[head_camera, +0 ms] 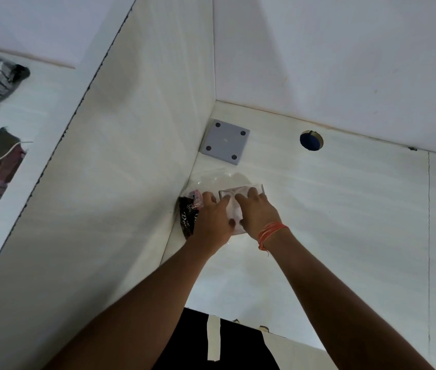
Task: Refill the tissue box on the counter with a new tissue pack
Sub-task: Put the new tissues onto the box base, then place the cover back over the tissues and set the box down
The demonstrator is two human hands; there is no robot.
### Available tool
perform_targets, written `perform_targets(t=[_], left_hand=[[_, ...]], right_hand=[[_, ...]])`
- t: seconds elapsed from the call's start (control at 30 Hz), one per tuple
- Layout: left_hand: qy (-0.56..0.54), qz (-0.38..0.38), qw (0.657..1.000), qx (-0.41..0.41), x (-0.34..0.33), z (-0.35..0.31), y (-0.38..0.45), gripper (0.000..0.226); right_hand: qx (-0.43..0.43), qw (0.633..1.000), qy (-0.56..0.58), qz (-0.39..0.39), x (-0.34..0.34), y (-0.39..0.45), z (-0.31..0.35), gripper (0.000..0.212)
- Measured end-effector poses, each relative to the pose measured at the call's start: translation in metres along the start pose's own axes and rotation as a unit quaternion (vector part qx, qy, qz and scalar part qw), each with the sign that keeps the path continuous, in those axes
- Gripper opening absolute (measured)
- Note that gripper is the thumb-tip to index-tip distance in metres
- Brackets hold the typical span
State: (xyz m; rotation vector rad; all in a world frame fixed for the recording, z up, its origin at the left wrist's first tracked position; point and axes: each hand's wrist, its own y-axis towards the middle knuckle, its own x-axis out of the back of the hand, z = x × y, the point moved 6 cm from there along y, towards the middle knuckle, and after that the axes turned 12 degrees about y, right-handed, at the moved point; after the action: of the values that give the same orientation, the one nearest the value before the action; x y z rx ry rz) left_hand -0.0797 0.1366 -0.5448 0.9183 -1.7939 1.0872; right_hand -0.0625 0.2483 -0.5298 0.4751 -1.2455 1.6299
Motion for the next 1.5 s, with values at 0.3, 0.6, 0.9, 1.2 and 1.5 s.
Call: perform_targets(t=[0.3, 0.6, 0.9, 1.2, 1.5], left_hand=[[0.014, 0.037, 0.999, 0.004, 0.000, 0.001, 0.008, 0.059], [-0.191, -0.095, 0.965, 0.153, 0.065, 0.007, 0.097, 0.036], [-0.145, 0.020, 0.958, 0.245, 0.052, 0.026, 0.173, 0.040], [-0.244, -0.187, 0.923, 0.233, 0.084, 0.011, 0.066, 0.029], [-0.262, -0.120, 0.932, 0.221, 0.035, 0.002, -0.030, 0.030]], right_hand=[[-0.018, 0.999, -0.014, 0.036, 0.000, 0.004, 0.005, 0.063], [-0.104, 0.922, 0.320, -0.194, 0.081, 0.071, -0.015, 0.027], [-0.151, 0.904, 0.379, -0.130, 0.051, 0.160, -0.041, 0.027], [-0.137, 0.855, 0.448, -0.224, 0.094, 0.056, -0.040, 0.031], [-0.179, 0.886, 0.385, -0.187, 0.038, -0.035, -0.056, 0.017]])
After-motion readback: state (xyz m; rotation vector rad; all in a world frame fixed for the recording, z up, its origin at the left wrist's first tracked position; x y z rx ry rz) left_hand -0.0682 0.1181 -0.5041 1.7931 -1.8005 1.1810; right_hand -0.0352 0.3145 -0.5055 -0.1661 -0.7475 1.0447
